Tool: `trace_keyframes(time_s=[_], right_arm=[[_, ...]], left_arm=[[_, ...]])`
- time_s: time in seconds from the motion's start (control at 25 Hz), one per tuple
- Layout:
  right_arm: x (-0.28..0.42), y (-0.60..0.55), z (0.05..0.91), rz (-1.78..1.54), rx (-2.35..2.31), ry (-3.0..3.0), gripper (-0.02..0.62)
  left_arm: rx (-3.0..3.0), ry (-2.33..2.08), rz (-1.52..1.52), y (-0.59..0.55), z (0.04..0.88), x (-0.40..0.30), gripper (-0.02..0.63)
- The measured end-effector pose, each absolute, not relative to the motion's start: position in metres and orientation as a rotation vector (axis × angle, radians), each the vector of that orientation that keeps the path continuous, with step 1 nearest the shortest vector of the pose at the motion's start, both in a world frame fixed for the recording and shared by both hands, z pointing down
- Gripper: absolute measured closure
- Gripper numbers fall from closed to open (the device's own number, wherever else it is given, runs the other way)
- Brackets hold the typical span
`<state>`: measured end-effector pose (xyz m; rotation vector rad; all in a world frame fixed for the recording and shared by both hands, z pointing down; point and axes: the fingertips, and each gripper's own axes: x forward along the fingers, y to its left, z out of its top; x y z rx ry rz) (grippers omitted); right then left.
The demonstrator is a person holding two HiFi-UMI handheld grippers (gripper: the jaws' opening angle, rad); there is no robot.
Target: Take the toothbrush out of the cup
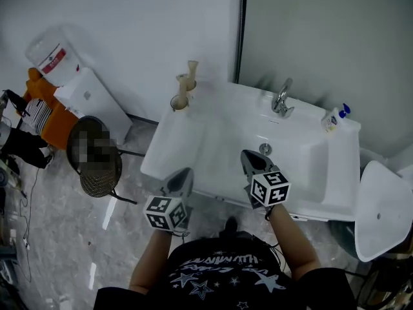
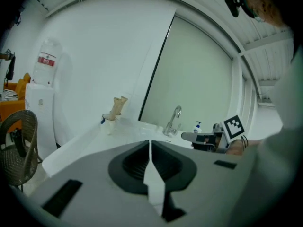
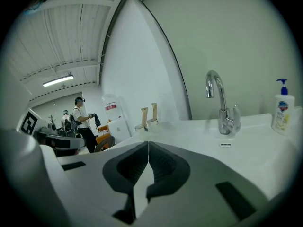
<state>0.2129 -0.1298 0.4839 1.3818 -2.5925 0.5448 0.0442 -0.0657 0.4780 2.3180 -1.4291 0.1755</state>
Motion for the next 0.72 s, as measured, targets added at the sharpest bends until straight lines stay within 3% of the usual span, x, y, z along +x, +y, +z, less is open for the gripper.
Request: trace_keyframes(time_s=[0.72], right_arm=[[0.139,-0.176,0.496,0.585,1.115,-2.653,0.580]], left_arm=[[2.166,-1.652,0.110,-0.085,0.472,-0.006,0.578]])
